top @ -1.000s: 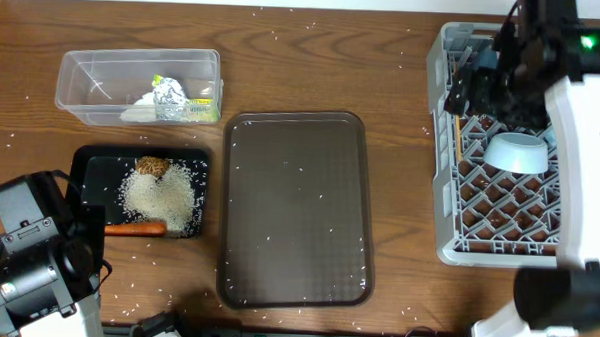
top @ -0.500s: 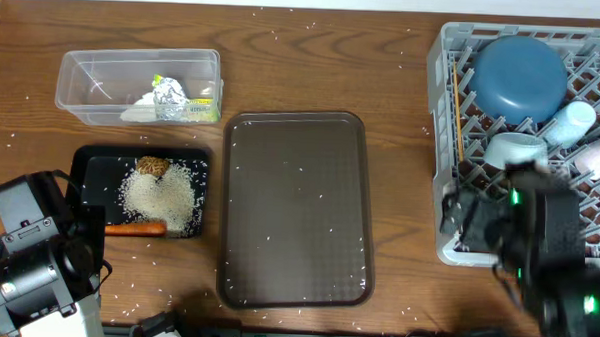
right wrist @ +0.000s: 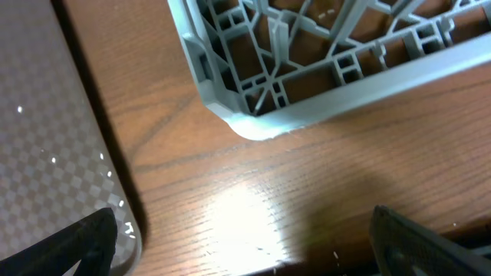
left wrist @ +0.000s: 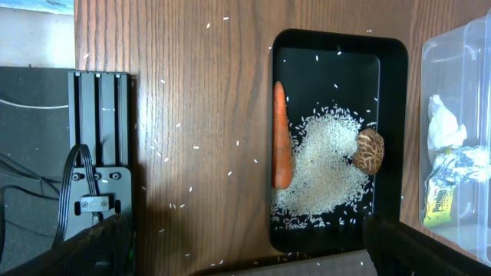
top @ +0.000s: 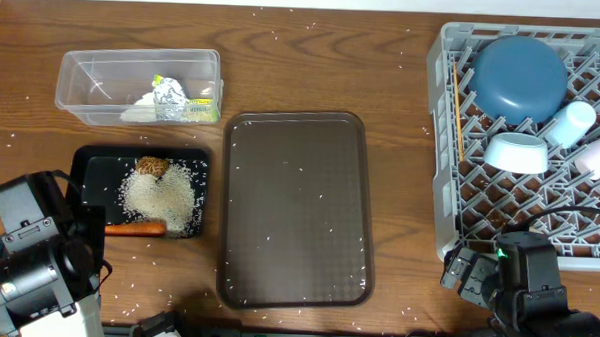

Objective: Sort waste into correct bins and load items into the dishwasher rack

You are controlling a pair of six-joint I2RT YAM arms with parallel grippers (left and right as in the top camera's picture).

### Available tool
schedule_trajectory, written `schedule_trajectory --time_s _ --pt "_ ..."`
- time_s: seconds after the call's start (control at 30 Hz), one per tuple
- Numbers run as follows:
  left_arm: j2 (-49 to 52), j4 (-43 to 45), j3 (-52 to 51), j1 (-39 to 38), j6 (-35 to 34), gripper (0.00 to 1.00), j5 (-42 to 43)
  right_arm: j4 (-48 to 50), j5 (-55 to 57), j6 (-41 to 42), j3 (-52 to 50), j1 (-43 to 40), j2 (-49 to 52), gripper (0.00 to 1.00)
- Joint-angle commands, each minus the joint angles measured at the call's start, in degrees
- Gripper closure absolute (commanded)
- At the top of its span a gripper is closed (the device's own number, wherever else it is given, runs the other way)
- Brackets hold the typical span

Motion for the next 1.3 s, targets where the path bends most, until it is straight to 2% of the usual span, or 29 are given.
schedule_trajectory --time_s 0.0,0.2,0.3,0.47,0.67,0.9,1.1,1.27 --pt "-0.04 -0.20 0.04 0.31 0.74 0.02 -1.14 -0.09 0.81 0.94 -0.17 0.31 -0.17 0.01" --pt "-0.04 -0.20 0.04 0.31 0.74 0.02 -1.14 0.09 1.05 0.96 -0.17 0.31 -0.20 0.01" --pt "-0.04 -0.20 0.04 0.31 0.74 0.02 -1.14 4.61 1.97 -0.07 -0.31 0.31 -0.20 0.01" --pt "-0.04 -0.20 0.04 0.31 0.74 0.02 -1.14 18.08 0.15 -8.44 -3.32 0.02 -3.08 0.01" --pt "-0.04 -0.20 0.04 0.31 0.74 0.02 -1.14 39.36 -9.88 -20.44 -15.69 -2.49 -12.76 0.01" --pt "-0.04 -0.20 0.04 0.31 0.74 0.02 -1.14 64.13 -15.56 -22.05 -32.68 -5.99 -23.71 0.01" --pt "-0.04 -0.20 0.04 0.31 0.74 0.02 -1.14 75.76 -15.32 -22.05 -41.68 -8.61 -29.38 0.01" --pt "-0.04 -0.20 0.04 0.31 0.74 0.02 -1.14 76.43 -14.38 -22.05 -43.76 -12.22 -33.48 0.01"
